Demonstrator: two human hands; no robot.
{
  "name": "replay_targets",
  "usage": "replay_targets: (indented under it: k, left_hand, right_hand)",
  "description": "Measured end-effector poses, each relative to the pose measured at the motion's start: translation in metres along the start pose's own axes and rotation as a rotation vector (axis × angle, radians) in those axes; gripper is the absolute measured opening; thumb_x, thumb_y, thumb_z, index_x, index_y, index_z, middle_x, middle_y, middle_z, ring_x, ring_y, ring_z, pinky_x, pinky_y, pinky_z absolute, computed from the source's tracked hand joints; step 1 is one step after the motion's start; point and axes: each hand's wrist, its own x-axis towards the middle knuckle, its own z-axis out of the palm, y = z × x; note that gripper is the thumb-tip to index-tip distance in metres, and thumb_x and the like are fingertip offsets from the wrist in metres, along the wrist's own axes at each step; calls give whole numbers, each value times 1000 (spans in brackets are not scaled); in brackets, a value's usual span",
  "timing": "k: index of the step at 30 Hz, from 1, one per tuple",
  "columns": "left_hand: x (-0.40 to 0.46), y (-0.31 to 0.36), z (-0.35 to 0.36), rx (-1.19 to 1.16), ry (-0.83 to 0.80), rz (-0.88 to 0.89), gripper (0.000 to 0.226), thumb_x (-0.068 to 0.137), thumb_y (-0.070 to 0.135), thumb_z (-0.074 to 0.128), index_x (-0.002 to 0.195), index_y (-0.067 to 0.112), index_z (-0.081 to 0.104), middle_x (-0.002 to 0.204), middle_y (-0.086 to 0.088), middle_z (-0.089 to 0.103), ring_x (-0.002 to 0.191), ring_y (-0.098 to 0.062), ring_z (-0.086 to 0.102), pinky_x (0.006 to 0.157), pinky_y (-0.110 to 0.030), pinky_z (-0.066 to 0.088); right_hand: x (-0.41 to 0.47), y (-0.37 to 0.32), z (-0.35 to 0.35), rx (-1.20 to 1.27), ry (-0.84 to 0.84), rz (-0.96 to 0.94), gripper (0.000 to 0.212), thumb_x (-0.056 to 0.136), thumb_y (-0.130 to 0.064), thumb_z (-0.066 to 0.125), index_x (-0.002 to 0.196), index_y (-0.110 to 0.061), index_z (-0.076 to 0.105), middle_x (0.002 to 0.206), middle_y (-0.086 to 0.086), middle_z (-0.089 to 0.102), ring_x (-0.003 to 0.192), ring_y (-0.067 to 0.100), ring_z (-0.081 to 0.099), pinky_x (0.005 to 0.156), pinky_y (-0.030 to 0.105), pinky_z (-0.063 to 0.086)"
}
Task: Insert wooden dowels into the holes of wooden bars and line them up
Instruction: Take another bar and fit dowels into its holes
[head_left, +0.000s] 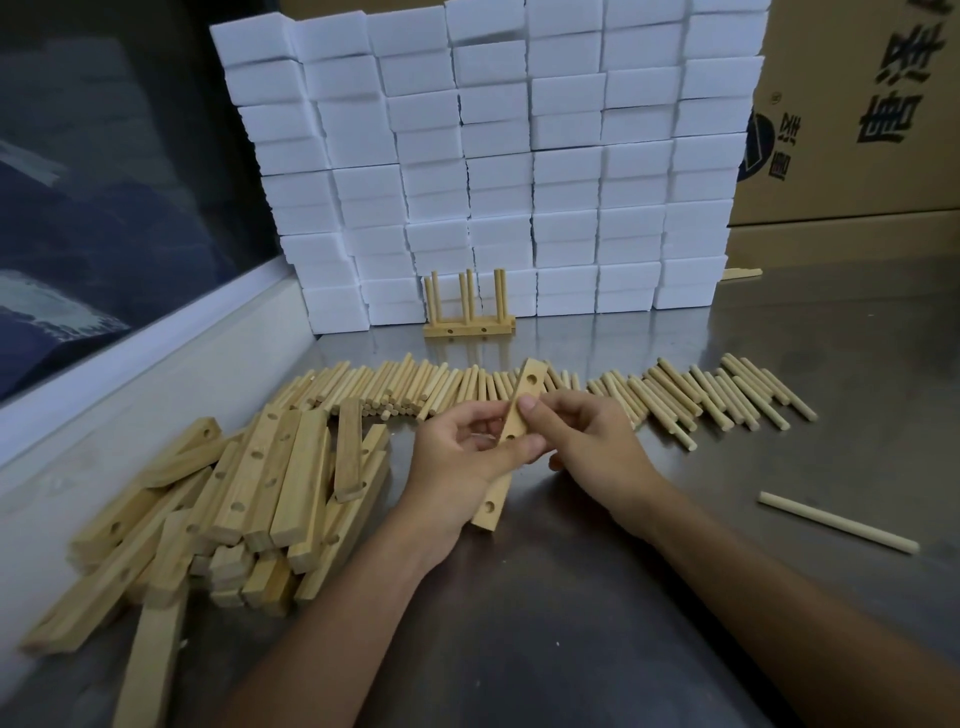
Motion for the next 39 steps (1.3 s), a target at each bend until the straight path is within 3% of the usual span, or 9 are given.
replay_targets:
  k: [3,7,10,15,19,22,25,28,39]
  left_hand:
    - [1,3,-1,-153,-63,-125,13,89,14,69,101,10,73,91,-9,76,88,-23,73,76,-30,58]
    - [4,6,-1,-226,-95,-174,34,95,31,59,108,1,69,84,-12,71,81,-31,71,78,-41,57]
    - [4,7,1,-233,-136,-198,39,97,35,56,120,3,62,93,-16,68,83,-34,70,72,-44,57]
    - [3,3,2,-180,-128,-264,34,98,33,56,111,3,67,75,-6,61,60,-19,61,46,-31,47]
    - [5,2,0,-183,-49,-280,31,100,28,56,113,2,66,78,-7,62,53,-14,57,36,-24,36]
    - [6,4,-2,-222,23,-294,24,99,17,57,112,-1,64,88,-14,63,51,-20,60,33,-23,34]
    - [7,5,-5,-247,73,-304,22,95,12,61,112,-3,62,79,-13,61,48,-20,55,33,-22,33]
    - [8,6,-5,-259,78,-303,23,94,12,62,112,-2,63,69,-9,62,48,-20,54,34,-23,33]
    - [6,5,-5,-251,45,-283,27,94,14,63,114,-4,62,72,-10,60,50,-20,53,37,-25,35]
  right_hand:
    - [0,-1,-1,16,-5,16,27,100,-27,58,93,-7,74,79,5,75,65,9,67,56,16,48]
    - [-2,-1,1,48,-31,-62,24,101,-17,55,92,-11,77,77,6,75,58,7,64,54,13,47]
    - [-3,0,4,12,-19,-115,21,98,-15,59,92,-7,78,77,8,75,62,9,67,57,14,48]
    - [-4,3,9,-216,-9,-156,21,97,-26,63,93,-13,79,80,-1,75,77,16,72,75,43,59]
    - [-7,1,10,-433,48,-181,23,97,-26,59,86,-19,78,70,-8,70,67,10,67,68,43,57]
    - [-5,0,1,-803,154,-253,20,95,-25,57,85,-18,72,72,-7,66,65,11,60,64,41,54]
    - [1,1,-18,-1076,286,-147,20,94,-31,58,101,-15,68,91,0,64,82,17,58,73,38,53]
    - [3,3,-31,-1200,302,35,23,90,-38,62,96,-16,63,92,2,58,83,21,55,77,41,52]
    - [3,-1,-26,-1143,315,211,15,94,-29,59,87,-17,62,82,1,60,73,20,56,60,31,43]
